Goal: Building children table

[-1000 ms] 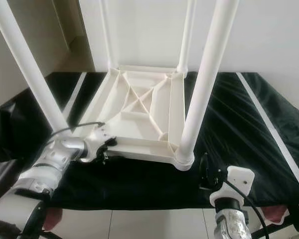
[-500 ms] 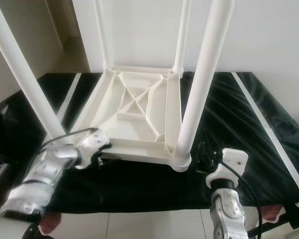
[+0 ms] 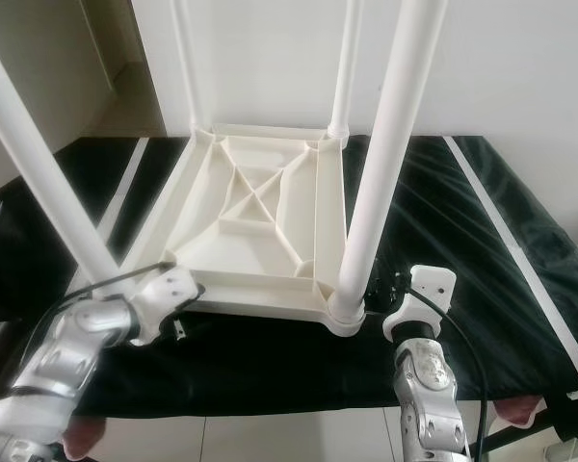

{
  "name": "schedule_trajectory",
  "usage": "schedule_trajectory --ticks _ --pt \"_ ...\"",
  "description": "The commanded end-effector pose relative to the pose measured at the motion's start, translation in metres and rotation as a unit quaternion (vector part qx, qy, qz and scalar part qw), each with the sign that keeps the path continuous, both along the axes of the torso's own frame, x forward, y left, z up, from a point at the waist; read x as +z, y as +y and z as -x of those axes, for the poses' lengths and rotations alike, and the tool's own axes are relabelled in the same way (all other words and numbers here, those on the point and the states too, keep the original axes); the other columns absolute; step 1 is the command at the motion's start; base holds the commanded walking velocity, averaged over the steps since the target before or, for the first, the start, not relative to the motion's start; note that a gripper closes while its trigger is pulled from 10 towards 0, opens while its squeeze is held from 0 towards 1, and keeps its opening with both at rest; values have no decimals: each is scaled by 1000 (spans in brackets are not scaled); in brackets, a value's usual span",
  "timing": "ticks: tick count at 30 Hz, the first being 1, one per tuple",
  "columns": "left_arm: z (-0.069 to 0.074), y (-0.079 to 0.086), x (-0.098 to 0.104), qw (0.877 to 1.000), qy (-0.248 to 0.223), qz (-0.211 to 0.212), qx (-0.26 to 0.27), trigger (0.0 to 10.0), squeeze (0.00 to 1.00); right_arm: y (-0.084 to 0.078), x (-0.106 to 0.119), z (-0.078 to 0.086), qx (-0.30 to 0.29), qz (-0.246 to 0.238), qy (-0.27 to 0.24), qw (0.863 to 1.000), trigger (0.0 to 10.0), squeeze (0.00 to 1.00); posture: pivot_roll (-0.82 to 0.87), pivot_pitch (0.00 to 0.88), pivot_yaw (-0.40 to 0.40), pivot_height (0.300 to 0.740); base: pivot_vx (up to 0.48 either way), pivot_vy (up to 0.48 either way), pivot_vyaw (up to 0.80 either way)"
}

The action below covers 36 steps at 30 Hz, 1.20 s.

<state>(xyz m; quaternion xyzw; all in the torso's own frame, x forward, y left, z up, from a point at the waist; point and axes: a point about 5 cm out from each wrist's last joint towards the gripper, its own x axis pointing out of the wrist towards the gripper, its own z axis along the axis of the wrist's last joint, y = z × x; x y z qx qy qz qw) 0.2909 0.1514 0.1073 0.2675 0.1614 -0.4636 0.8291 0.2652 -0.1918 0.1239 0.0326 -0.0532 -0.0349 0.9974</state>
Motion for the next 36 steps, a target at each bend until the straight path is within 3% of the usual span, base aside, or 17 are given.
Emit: schedule_trajectory --ticks 1,12,21,22,25,26,31,34,36 --pt "26 -6 -22 983 137 2 -119 10000 0 6 -2 -2 19 -3 3 1000 10000 0 -39 0 -7 740 0 0 0" --pt "53 -12 -9 970 160 25 -180 10000 0 10 -5 -16 62 7 11 998 10000 0 -46 0 11 740 0 0 0" --pt "55 -8 -9 974 159 22 -159 10000 0 26 -7 -27 76 1 8 997 10000 0 -35 0 3 740 0 0 0" --pt "41 -1 -11 985 132 11 -113 10000 0 28 -7 -28 67 -7 5 998 10000 0 -15 0 -15 740 0 0 0" --pt "33 4 -11 989 117 6 -85 10000 0 25 -7 -27 58 -7 3 998 10000 0 -14 0 -16 740 0 0 0" --pt "24 11 -8 993 105 13 -49 10000 0 20 -8 -24 45 -11 0 999 10000 0 -13 0 -19 740 0 0 0" --pt "19 18 -4 995 97 12 -35 10000 0 17 -7 -20 39 -11 -4 999 10000 0 -9 0 -24 740 0 0 0" --pt "-1 43 2 998 63 -11 20 10000 0 24 -7 -17 46 -20 -17 999 10000 0 -16 0 -20 740 0 0 0" --pt "-8 49 6 998 51 -17 34 10000 0 30 -6 -18 51 -22 -20 998 10000 0 -17 0 -19 740 0 0 0"
